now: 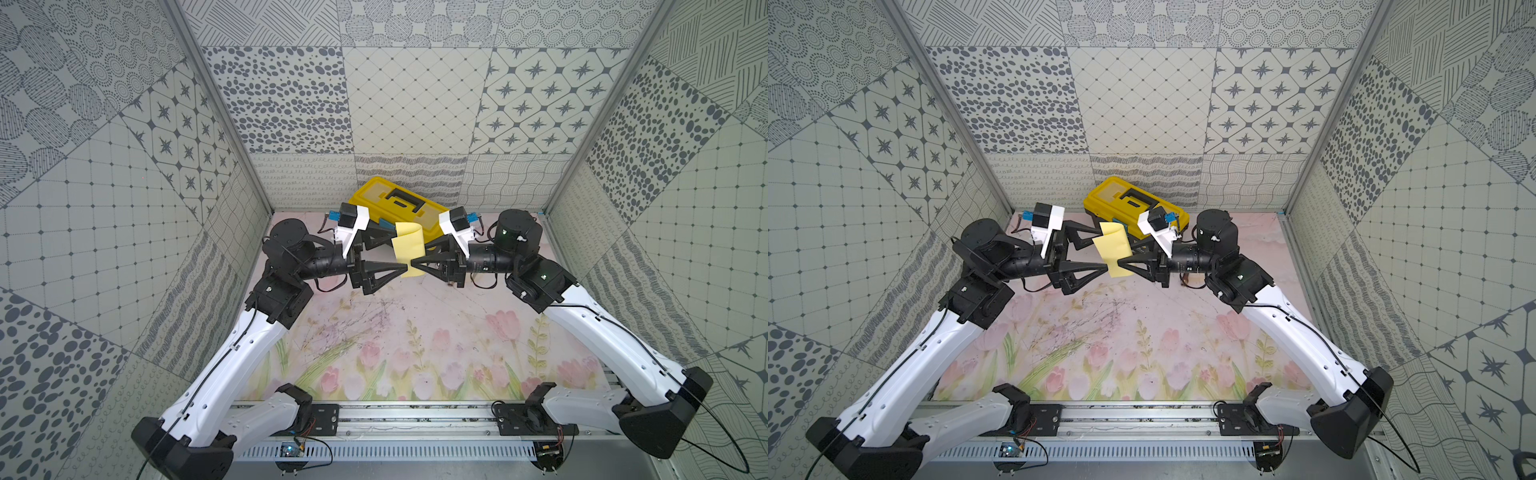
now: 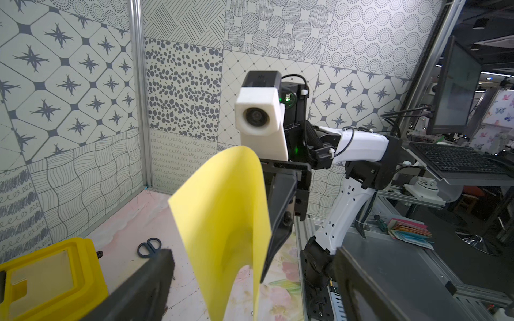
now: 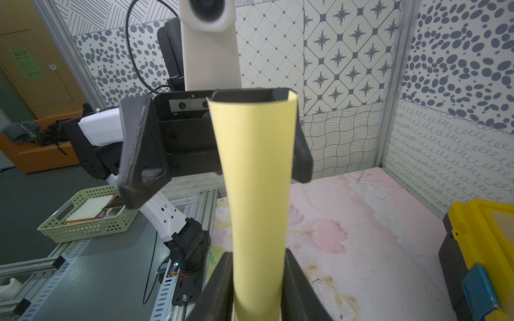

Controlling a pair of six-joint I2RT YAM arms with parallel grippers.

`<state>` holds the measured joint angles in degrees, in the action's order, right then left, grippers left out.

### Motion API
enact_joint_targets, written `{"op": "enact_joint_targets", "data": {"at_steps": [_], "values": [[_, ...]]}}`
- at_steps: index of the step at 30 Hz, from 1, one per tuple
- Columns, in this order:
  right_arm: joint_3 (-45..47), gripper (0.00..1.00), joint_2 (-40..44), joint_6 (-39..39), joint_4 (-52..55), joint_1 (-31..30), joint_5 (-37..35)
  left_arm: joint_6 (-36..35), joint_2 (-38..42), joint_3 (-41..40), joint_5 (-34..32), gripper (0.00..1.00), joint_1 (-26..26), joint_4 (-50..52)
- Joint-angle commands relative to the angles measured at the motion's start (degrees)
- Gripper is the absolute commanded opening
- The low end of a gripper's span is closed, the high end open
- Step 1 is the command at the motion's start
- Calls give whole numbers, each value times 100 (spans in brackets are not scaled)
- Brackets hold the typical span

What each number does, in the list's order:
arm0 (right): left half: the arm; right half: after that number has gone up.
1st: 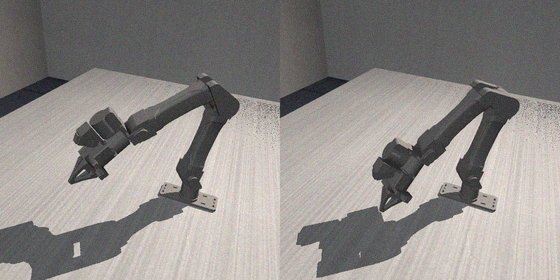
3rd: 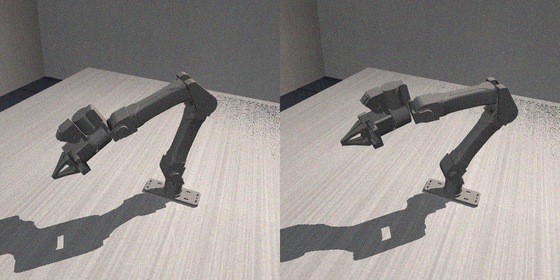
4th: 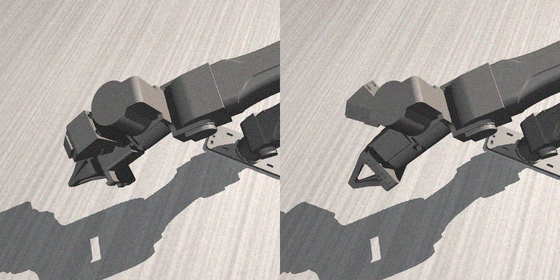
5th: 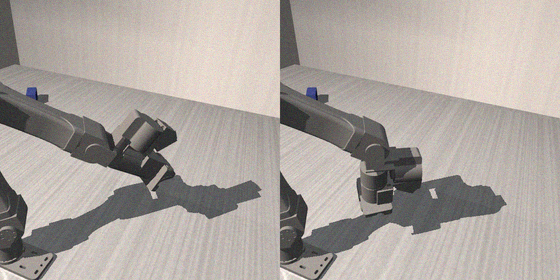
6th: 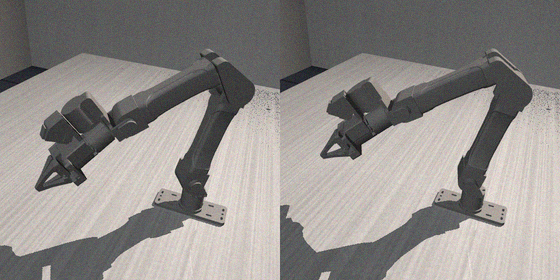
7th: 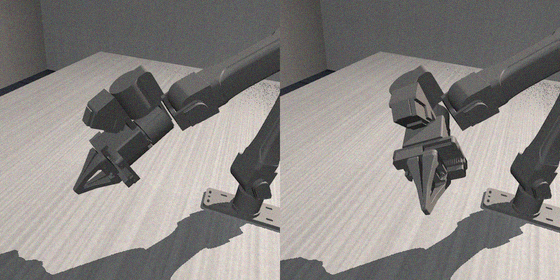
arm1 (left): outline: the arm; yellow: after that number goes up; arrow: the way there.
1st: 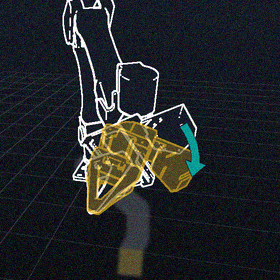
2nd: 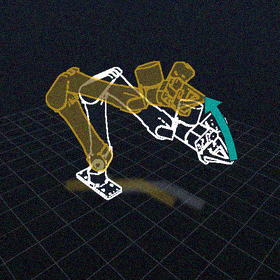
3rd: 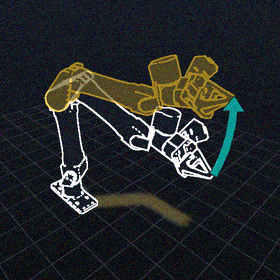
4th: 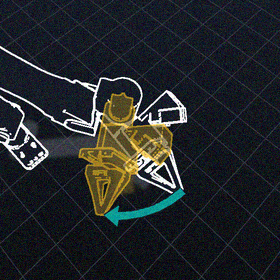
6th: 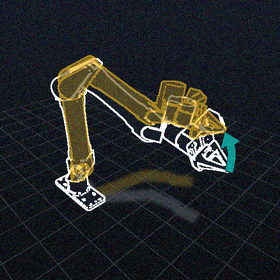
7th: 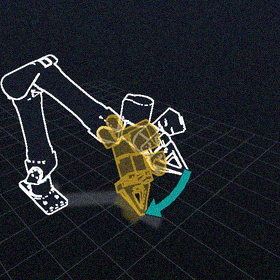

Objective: Fold the square paper along the opposite sides
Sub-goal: Fold the paper.

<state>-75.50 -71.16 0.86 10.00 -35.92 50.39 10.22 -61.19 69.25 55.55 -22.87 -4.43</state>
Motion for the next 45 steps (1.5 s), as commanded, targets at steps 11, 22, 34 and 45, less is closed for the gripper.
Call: {"op": "enact_joint_targets", "data": {"at_steps": [11,22,34,45], "values": [[-140,32,-124,160,-647,252,1888,-451,-254,294,1290,98,-15,47],[-244,32,-474,187,-665,29,2162,-484,-403,393,1490,98,-10,-96],[-341,32,-630,178,-684,-126,2221,-521,-473,370,1641,98,-15,-215],[-336,32,-636,153,-710,-193,2187,-271,-561,350,1538,86,-29,-411]]}}
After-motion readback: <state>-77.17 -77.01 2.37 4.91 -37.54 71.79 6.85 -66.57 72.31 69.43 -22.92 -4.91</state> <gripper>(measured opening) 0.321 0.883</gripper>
